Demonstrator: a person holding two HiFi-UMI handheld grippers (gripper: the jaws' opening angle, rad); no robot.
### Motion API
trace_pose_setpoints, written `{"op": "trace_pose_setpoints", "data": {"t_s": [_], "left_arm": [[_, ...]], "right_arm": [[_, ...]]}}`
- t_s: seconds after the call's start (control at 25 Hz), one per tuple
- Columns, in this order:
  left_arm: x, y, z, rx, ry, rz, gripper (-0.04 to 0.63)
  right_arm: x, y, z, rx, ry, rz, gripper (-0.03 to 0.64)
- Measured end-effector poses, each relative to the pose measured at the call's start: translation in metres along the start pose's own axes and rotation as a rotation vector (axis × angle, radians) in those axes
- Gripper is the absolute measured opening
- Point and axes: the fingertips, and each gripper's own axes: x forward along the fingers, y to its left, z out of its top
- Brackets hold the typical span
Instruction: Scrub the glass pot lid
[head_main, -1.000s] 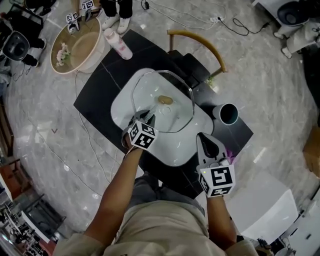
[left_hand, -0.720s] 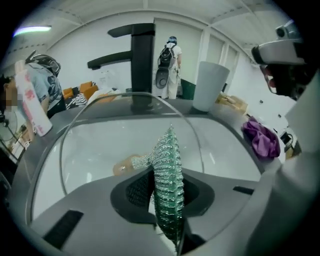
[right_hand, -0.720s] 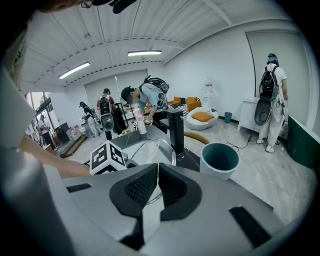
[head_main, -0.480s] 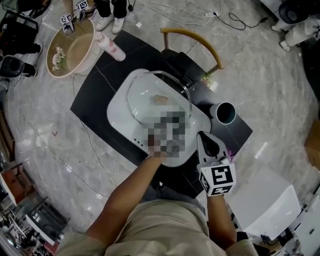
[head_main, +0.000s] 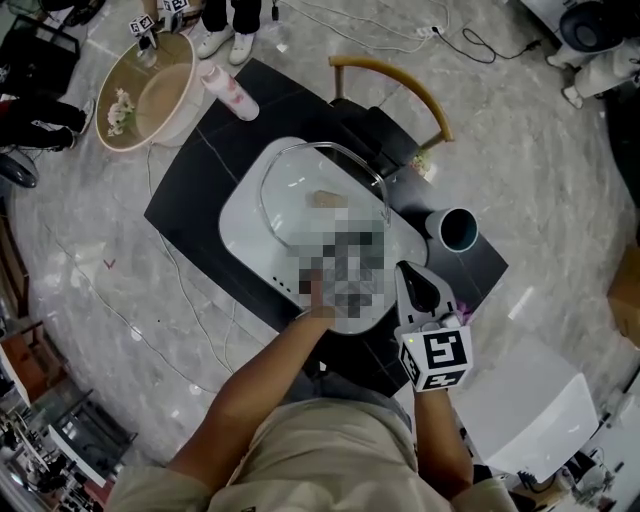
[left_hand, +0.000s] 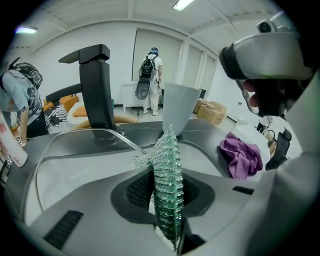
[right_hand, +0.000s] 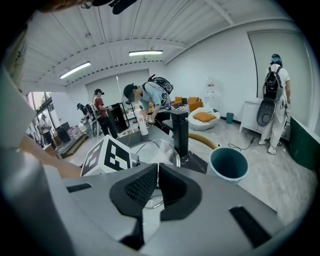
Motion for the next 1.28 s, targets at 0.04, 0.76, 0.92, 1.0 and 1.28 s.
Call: {"op": "trace_pose_setpoints", "data": {"t_s": [0.04, 0.76, 0.92, 1.0, 1.28], "left_arm": [[-0.001, 0.001, -0.001, -0.002, -0.001, -0.005, 0.09], [-0.043, 0.113, -0.156, 0.181, 0.372, 0.116, 0.087], [-0.055, 0.134, -0.164, 0.154, 0.393, 0.134, 0.086], [-0.055, 0.134, -0.163, 0.148, 0.393, 0.124, 0.086], [-0.052, 0.124, -0.162, 0.108, 0.397, 0.076, 0.086]], "right_arm": [[0.002, 0.002, 0.0, -0.002, 0.001, 0.003, 0.025], [0.031, 0.037, -0.005, -0.035, 0.033, 0.07, 0.025], [0.033, 0.039, -0.003, -0.039, 0.03, 0.072, 0.025], [0.032, 0.039, -0.001, -0.04, 0.028, 0.07, 0.025], [0.026, 0.037, 0.002, -0.042, 0.021, 0.061, 0.025]]}}
